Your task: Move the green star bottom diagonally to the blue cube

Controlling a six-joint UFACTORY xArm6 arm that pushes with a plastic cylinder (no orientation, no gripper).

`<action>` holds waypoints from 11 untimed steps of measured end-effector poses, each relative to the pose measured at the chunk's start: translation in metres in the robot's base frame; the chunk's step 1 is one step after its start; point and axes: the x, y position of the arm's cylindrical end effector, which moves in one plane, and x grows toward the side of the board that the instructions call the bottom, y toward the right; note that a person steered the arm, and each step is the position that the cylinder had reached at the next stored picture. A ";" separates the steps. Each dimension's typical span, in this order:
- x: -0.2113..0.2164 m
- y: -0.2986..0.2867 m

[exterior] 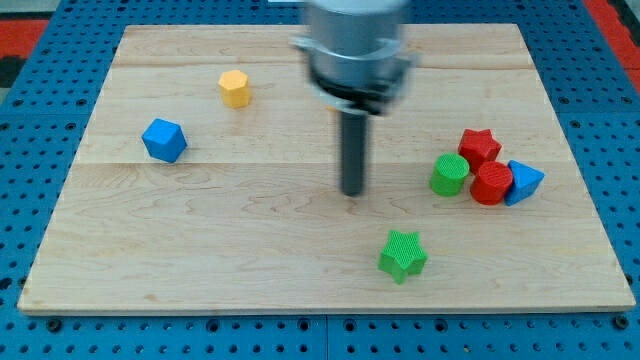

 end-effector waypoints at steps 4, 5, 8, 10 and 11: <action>0.087 0.027; 0.040 -0.057; 0.060 -0.120; 0.087 -0.161; 0.058 -0.173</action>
